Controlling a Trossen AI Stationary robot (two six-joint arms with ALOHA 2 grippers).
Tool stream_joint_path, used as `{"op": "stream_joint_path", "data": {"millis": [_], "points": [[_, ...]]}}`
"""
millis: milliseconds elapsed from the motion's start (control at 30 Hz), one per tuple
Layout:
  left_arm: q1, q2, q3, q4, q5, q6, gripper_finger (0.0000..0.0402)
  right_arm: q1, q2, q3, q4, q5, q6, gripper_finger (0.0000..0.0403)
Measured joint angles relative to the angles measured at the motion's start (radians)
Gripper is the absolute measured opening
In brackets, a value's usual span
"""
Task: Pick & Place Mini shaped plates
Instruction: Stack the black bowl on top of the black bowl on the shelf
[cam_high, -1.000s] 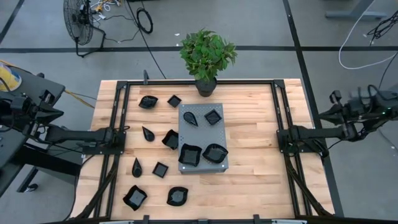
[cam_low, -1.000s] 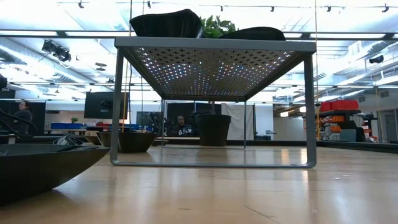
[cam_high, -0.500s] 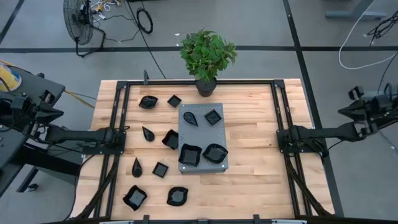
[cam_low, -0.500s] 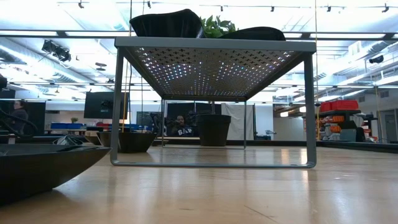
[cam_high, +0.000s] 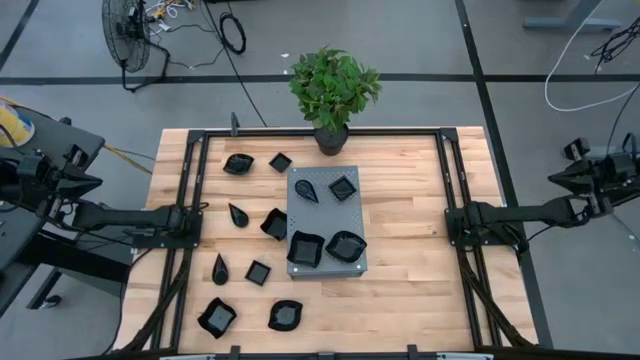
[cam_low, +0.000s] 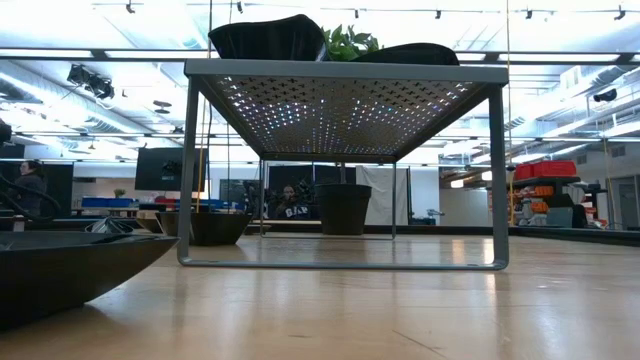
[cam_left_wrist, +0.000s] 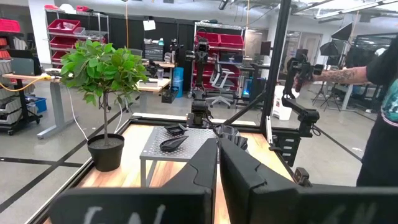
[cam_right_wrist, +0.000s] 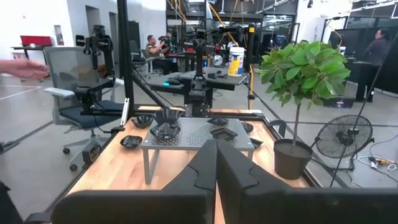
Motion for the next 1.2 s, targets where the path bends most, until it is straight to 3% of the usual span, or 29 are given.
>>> {"op": "stream_joint_path", "data": {"millis": [1200], "points": [[0.0, 0.0, -0.012, 0.041, 0.0, -0.004, 0.0023, 0.0, 0.0, 0.0, 0.002, 0.0, 0.001, 0.0016]]}}
